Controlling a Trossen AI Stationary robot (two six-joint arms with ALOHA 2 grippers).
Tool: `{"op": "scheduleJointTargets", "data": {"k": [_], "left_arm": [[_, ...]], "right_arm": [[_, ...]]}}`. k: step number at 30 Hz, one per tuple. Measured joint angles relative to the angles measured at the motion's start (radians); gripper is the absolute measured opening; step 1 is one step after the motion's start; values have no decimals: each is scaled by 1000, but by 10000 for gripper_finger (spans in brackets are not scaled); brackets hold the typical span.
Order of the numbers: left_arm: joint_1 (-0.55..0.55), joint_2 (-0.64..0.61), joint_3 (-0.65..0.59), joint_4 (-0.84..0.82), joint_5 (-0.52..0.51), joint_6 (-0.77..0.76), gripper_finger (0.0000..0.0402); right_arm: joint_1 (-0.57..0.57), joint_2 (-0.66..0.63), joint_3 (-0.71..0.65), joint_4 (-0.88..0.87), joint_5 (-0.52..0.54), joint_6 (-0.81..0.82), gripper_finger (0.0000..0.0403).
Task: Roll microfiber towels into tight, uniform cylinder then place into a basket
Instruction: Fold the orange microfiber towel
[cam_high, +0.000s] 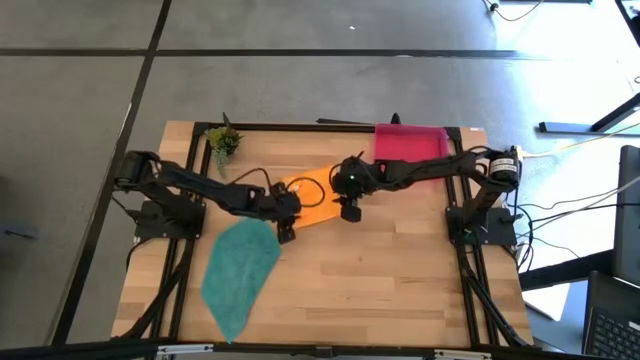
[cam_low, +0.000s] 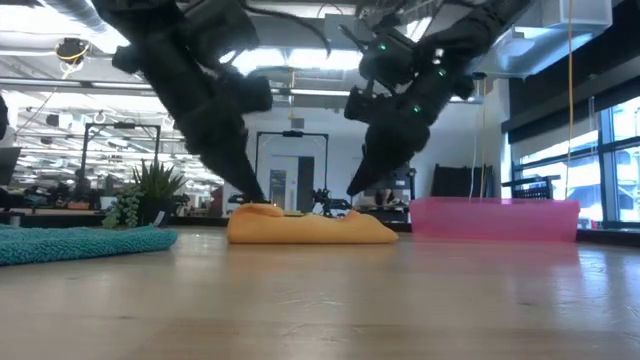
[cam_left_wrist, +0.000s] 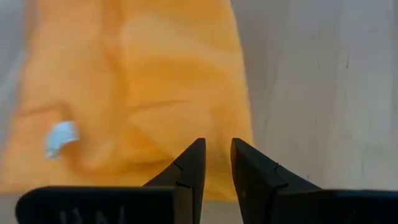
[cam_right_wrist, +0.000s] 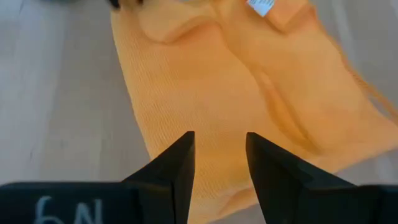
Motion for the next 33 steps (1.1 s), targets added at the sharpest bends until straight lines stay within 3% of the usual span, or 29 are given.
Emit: {"op": "scheduleJointTargets", "data": {"k": [6,13,23,27,33], "left_arm": [[-29,113,1,143,-2,35,69],[-17,118,1,149,-12,35,69],[-28,118,74,140,-12,71,69],[-24,118,96,139,-12,117,69],[2,163,96,97,-26,68,69]], "right_arm": [[2,0,-120,204,-3,0,145],[1,26,-188,293,-2,-41,145],[0,144,-165,367,-3,-45,145],[0,160,-162,372,-5,-43,145],[0,157,-163,366,-5,-42,145]]}}
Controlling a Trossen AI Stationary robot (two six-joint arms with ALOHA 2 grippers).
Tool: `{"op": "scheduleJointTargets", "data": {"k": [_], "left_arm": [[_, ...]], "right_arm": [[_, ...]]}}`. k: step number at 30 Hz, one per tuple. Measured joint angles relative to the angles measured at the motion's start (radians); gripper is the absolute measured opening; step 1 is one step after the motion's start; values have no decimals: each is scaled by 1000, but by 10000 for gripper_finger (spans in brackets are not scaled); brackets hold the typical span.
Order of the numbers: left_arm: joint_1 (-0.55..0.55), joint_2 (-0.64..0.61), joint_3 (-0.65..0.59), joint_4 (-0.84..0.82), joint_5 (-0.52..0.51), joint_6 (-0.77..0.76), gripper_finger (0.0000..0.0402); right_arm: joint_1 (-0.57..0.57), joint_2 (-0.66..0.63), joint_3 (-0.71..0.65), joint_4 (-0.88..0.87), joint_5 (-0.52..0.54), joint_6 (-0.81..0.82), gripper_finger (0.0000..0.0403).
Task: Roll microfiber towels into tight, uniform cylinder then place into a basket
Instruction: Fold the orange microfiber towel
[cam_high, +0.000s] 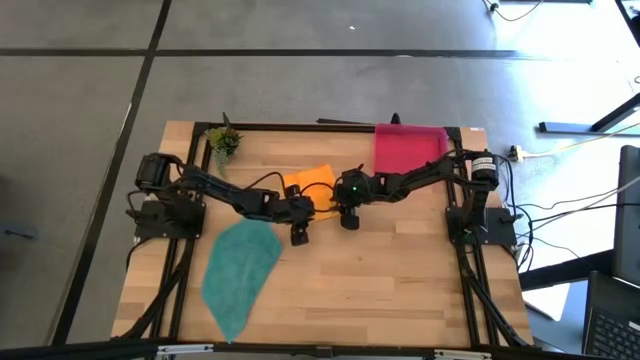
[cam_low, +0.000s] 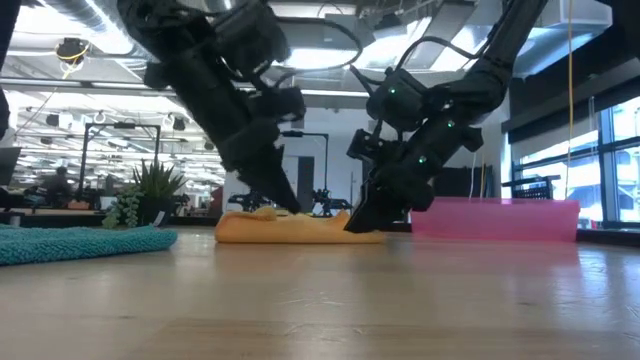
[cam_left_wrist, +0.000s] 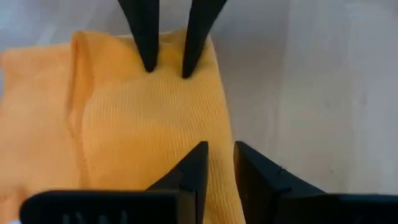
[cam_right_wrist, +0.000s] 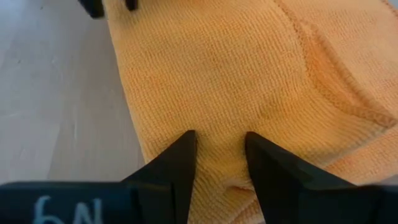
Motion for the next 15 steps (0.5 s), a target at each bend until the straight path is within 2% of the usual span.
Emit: {"op": "scheduleJointTargets", "data": {"k": [12,15], "left_arm": [[5,-37,-2,-271,-162,-87,69],[22,-44,-2,-310,-168,-90,69]], "right_arm": [[0,2,-2,4,-6,1,145],[0,2,-2,5,-6,1,145]]}}
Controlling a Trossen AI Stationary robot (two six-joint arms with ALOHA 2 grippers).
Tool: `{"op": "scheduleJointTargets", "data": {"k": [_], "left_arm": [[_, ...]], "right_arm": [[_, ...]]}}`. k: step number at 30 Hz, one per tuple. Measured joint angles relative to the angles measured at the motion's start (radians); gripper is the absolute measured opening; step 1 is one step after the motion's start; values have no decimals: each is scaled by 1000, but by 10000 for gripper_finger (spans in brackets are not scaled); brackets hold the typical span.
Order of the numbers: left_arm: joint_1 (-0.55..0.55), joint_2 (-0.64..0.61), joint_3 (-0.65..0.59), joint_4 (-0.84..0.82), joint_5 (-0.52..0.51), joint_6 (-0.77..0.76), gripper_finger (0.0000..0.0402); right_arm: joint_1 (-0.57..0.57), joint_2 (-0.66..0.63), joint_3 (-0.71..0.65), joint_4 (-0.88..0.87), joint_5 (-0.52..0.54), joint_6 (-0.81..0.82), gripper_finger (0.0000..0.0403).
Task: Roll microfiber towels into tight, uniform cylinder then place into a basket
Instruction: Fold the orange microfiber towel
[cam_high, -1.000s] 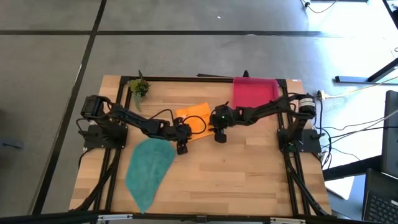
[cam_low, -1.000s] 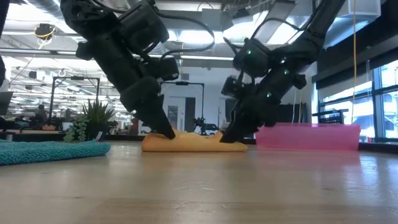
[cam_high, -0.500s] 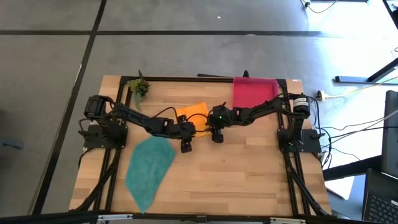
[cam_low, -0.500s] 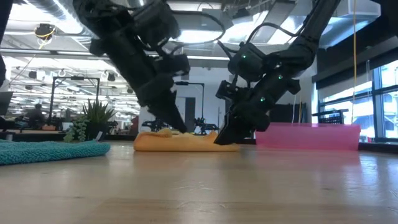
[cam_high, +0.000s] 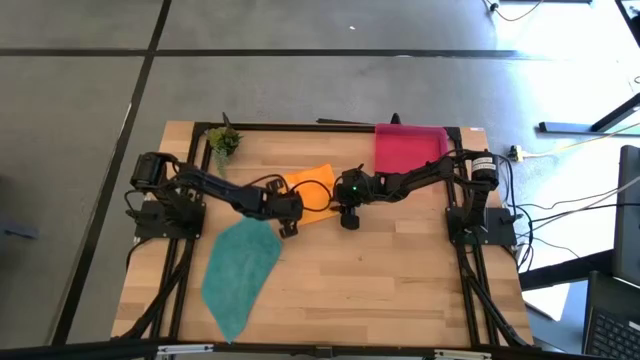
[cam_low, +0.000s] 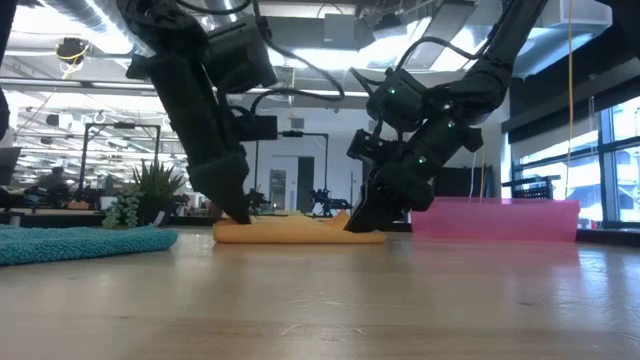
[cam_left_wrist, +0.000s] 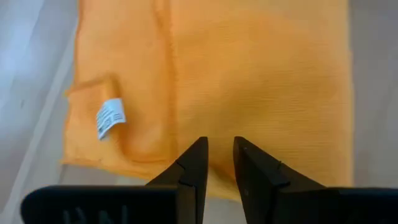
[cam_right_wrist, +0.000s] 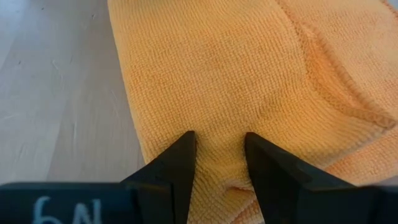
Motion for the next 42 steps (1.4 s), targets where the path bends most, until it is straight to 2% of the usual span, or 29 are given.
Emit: {"op": "scheduleJointTargets", "data": {"k": [7,15,21,27,33,37,42], "left_arm": [[33,-4,0,-50,0,-23,69],[-7,-103,44,-69,-2,2,69],[-93,-157,46,-92,-1,2,69],[-206,-156,46,-130,-1,-109,69],[-324,-156,46,-123,-1,-182,69],[-383,-156,46,-123,-2,-222,69],[-439,-156,45,-126,-1,-220,69]], "right_arm": [[0,1,0,0,0,0,145],[2,1,-1,2,-13,66,145],[47,2,-1,17,-55,163,145],[130,3,-2,26,-56,244,145],[230,3,-2,34,17,335,145],[283,-3,-4,54,70,310,145],[310,-75,-8,1,78,248,145]]}}
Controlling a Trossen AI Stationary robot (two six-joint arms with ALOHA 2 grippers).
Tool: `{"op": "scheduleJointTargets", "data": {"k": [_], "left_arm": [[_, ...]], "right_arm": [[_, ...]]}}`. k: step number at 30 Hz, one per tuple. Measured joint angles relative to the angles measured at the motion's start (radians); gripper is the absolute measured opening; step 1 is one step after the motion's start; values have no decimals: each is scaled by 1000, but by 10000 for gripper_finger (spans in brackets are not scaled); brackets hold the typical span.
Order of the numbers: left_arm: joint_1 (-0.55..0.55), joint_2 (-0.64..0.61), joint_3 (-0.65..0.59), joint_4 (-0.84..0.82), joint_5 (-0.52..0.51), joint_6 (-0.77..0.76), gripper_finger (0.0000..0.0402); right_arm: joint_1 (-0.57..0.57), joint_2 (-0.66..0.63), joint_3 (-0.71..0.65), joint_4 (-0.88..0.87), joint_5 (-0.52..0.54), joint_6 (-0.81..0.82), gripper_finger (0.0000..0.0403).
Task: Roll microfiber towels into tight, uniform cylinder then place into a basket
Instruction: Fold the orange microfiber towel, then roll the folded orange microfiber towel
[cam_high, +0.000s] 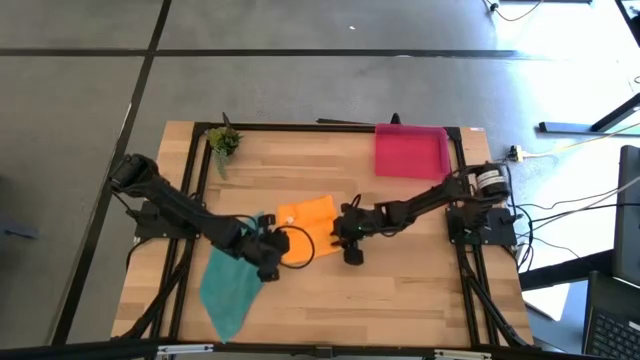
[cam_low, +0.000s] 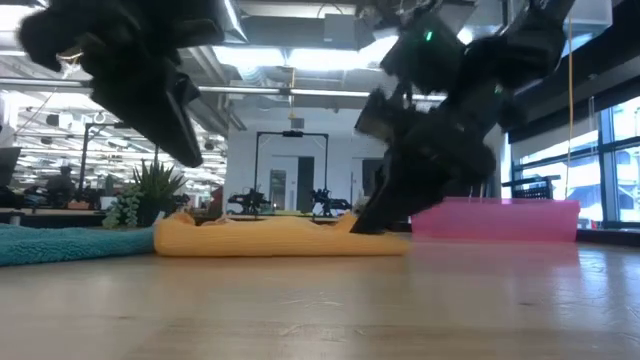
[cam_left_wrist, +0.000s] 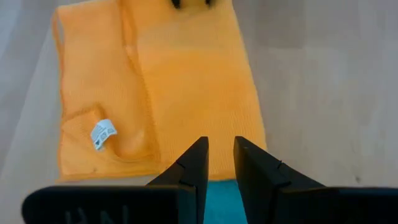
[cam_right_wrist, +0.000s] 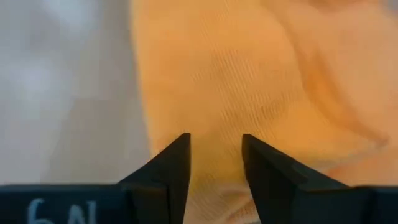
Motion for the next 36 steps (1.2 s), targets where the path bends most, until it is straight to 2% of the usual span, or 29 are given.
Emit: {"op": "scheduleJointTargets", "data": {"k": [7,13,24,29,36], "left_arm": [[-38,0,0,9,0,-5,69],[-34,0,-1,15,-1,-4,69],[-49,0,-1,42,36,177,58],[-56,0,-1,93,35,175,49],[-58,1,-1,169,54,172,74]], "right_arm": [[27,-168,3,-121,109,-102,145],[68,-241,4,-202,141,-124,145],[153,-257,5,-235,165,-203,145],[182,-257,5,-236,269,-211,145],[205,-257,6,-236,275,-222,145]]}}
